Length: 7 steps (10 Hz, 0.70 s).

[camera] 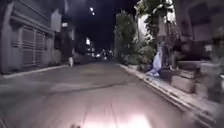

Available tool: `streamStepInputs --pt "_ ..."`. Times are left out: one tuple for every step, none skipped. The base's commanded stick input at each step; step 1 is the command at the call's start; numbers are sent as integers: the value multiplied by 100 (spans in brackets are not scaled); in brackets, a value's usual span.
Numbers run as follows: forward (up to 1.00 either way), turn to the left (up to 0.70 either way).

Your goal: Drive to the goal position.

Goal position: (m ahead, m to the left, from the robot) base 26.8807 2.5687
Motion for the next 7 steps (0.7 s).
streamStepInputs --pt "100 0" --pt "100 0" --pt "100 0" --pt "100 0" --pt "100 0" --pt "100 0" --pt "100 0"
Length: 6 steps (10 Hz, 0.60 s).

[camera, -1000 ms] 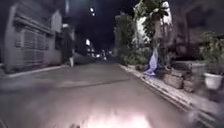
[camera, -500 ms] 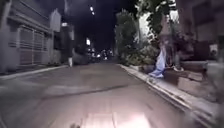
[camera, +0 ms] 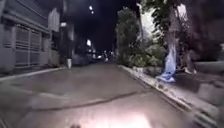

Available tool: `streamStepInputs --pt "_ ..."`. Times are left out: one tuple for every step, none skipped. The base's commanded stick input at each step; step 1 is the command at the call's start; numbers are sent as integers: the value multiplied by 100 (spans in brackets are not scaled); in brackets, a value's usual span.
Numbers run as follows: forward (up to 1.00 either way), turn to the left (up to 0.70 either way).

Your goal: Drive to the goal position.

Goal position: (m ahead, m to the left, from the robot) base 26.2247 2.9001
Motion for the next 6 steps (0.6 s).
streamStepInputs --pt "100 0" --pt "100 0" --pt "100 4" --pt "100 18" --pt "100 27" --pt "100 0"
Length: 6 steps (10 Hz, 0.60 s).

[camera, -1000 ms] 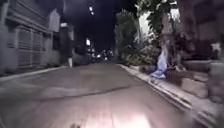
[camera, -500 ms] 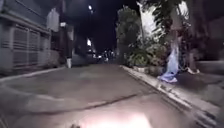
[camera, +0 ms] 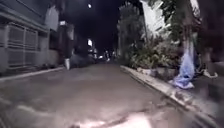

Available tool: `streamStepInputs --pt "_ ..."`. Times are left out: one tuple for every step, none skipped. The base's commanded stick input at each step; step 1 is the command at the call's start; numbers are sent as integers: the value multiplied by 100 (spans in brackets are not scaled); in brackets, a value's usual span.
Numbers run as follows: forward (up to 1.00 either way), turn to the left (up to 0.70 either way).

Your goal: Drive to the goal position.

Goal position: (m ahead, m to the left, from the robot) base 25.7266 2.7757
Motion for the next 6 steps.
streamStepInputs --pt "100 0" --pt "100 0" --pt "100 0" --pt "100 0" --pt "100 0" --pt "100 0"
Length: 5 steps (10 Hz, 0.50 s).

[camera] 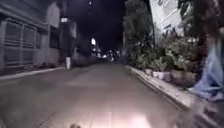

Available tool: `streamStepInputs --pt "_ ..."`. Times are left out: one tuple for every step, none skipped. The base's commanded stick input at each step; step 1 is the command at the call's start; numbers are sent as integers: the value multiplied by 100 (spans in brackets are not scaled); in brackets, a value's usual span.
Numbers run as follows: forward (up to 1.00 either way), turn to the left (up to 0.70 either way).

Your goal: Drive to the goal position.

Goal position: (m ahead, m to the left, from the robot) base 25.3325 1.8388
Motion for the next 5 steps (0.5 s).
streamStepInputs --pt "100 0" --pt "100 0" --pt "100 0" --pt "100 0" --pt "100 0"
